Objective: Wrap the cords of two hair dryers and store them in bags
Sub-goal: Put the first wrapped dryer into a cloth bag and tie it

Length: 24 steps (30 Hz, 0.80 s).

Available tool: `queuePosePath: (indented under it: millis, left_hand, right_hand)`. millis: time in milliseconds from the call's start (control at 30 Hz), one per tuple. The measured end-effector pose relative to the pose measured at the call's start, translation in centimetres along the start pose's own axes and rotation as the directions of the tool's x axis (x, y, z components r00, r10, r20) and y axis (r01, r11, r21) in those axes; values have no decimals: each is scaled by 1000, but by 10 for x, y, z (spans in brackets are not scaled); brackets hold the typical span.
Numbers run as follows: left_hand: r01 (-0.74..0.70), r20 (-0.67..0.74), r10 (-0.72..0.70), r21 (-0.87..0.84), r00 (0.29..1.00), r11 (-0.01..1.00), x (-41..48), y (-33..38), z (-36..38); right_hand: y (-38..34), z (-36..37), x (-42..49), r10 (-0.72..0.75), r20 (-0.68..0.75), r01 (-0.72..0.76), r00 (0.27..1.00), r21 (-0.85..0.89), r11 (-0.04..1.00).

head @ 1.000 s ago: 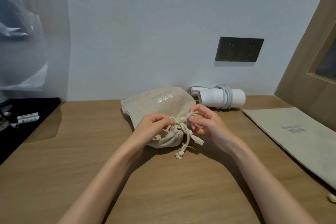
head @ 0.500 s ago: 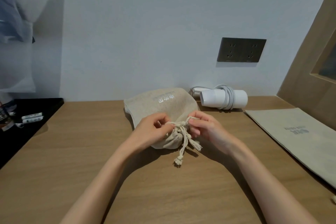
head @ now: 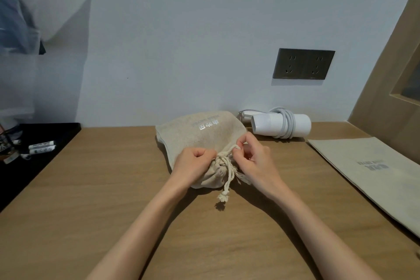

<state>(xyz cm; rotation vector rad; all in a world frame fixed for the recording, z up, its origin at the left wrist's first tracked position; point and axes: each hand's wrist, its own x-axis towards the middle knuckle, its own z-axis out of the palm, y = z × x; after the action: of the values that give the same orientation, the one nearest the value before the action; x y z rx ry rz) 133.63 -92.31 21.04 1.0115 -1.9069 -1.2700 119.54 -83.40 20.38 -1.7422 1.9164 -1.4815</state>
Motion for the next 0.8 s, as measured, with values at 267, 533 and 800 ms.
queuePosePath:
  millis: [267,533,800]
  left_hand:
    - [31,27,-32,50,999,998,0,-1,-2]
    - [55,206,-29,-120,978,991,-2,-1,-20]
    - [186,182,-118,-418,976,889,-6,8,-16]
  right_hand:
    - [1,3,-1,120,-80,-103,990,183,978]
    - [-1,4,2,166,-44,-152,985,230,961]
    - [-3,4,0,71,49,-78,996,154,985]
